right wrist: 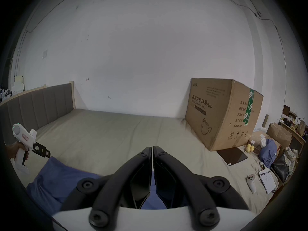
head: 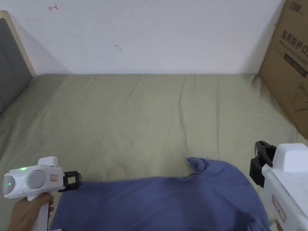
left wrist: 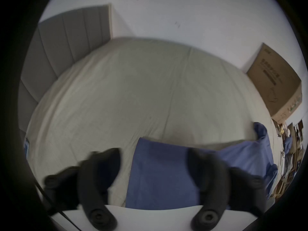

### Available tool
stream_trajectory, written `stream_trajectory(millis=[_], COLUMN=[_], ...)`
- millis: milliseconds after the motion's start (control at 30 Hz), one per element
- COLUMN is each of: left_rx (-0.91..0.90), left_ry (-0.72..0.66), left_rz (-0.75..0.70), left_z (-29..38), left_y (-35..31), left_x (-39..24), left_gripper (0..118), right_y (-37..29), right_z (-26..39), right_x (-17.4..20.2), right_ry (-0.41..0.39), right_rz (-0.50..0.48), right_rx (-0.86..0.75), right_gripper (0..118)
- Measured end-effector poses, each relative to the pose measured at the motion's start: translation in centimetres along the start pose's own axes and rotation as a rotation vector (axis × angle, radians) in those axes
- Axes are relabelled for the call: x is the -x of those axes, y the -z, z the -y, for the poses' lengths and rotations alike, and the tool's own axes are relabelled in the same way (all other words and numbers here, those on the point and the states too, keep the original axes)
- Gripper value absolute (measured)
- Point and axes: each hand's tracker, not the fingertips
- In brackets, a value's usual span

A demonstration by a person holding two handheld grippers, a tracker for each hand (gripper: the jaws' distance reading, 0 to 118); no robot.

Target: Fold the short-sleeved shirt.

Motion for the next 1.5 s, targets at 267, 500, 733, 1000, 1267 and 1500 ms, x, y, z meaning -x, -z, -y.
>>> stream_trajectory(millis=[267, 500, 733, 1000, 1267, 1500], left_rx=[0.062, -0.022, -0.189, -0.218, -0.192, -0.201], left_ry=[0.052, 0.104, 0.103, 0.098, 0.080, 0.069], left_rz=[-0.086, 0.014, 0.086, 0.108, 0.096, 0.067], left_z=[-0.2, 0.9, 0.2, 0.8, 2.3, 4.0], left_y=[5.9, 2.5, -1.7, -6.5, -5.8, -7.0], left_x=[-0.3, -2.6, -1.3, -0.8, 0.1, -0.2], left_gripper=[81, 3, 1, 1, 1, 1], right_y=[4.2, 7.4, 16.2, 24.4, 23.6, 15.5], right_z=[3.2, 5.2, 8.6, 13.7, 13.8, 8.7], right_x=[-0.8, -3.0, -5.7, -5.6, -3.9, -3.4], right_ry=[0.014, 0.106, 0.131, 0.141, 0.065, 0.065], right_rz=[0.007, -0.010, -0.068, -0.079, -0.127, -0.173], right_rx=[0.088, 0.194, 0.459, 0.720, 0.711, 0.532], right_gripper=[2, 2, 54, 94, 1, 1])
